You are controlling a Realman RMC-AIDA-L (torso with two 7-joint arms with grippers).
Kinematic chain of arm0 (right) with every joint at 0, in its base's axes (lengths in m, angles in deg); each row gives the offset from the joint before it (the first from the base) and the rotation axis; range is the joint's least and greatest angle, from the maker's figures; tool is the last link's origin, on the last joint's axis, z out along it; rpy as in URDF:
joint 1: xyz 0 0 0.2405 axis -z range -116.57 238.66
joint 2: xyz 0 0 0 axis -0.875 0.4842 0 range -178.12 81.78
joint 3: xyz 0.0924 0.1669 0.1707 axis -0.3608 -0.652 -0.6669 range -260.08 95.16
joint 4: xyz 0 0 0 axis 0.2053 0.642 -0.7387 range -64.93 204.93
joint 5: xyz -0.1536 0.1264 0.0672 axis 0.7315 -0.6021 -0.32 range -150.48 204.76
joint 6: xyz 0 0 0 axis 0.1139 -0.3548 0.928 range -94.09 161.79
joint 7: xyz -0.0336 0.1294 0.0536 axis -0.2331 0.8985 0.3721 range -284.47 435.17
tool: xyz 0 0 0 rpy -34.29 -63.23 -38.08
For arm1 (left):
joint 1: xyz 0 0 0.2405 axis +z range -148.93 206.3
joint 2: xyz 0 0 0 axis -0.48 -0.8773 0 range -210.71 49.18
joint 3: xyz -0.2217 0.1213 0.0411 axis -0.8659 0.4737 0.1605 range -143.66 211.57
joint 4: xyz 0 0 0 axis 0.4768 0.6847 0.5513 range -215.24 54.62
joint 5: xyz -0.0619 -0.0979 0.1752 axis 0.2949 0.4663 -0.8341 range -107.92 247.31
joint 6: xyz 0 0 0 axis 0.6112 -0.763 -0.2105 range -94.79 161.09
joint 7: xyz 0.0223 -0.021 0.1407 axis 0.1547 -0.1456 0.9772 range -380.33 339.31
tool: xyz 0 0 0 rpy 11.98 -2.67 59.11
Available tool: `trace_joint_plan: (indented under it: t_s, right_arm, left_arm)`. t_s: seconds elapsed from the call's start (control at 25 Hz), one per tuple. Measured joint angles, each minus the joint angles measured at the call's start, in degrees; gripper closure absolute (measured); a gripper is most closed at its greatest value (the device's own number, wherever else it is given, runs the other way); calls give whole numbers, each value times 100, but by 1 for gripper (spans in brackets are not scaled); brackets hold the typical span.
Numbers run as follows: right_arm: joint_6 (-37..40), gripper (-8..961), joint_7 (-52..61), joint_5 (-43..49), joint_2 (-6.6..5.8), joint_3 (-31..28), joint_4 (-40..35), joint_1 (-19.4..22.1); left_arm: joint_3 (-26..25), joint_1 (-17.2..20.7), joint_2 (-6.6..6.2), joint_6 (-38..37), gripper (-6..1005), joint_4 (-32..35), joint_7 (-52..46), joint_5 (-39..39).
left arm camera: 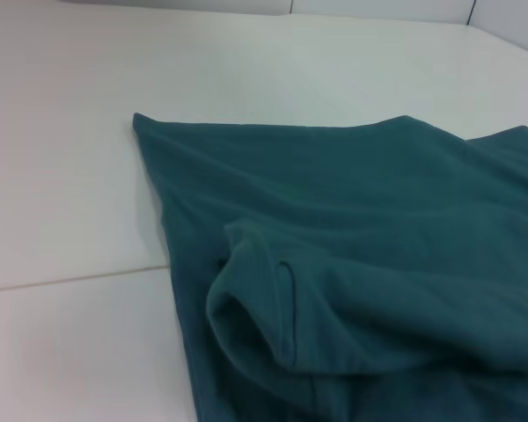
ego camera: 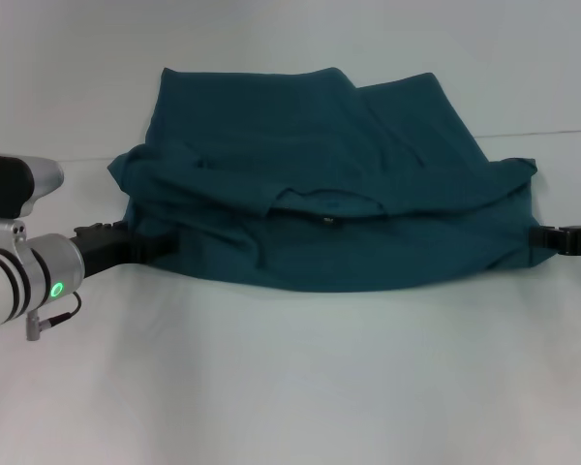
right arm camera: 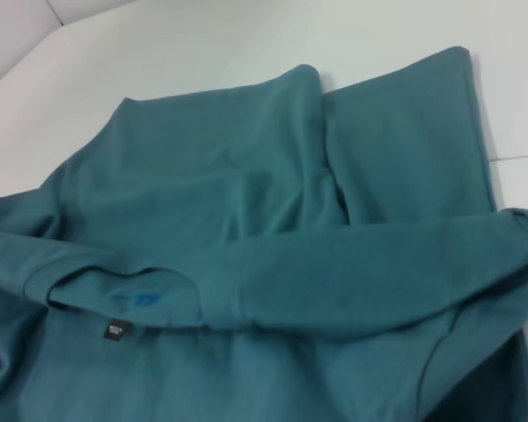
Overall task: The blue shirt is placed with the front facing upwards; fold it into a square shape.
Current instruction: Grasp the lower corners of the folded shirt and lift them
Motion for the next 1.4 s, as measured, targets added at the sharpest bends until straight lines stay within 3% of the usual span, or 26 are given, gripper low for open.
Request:
trace_joint_plan:
  t_s: [0.4,0.92,1.4]
  right_arm:
    - [3,921,-41,-110,6,0,15,7]
    - [9,922,-41,-111,6,0,20,9]
    - [9,922,-41,-111,6,0,17,18]
  left_arm:
    - [62,-6,-1,30,146,-14,8,0]
    - [169,-35,-8,91,347,-79,16,-9]
    - [181,-45,-10,137,340,-99,16,-9]
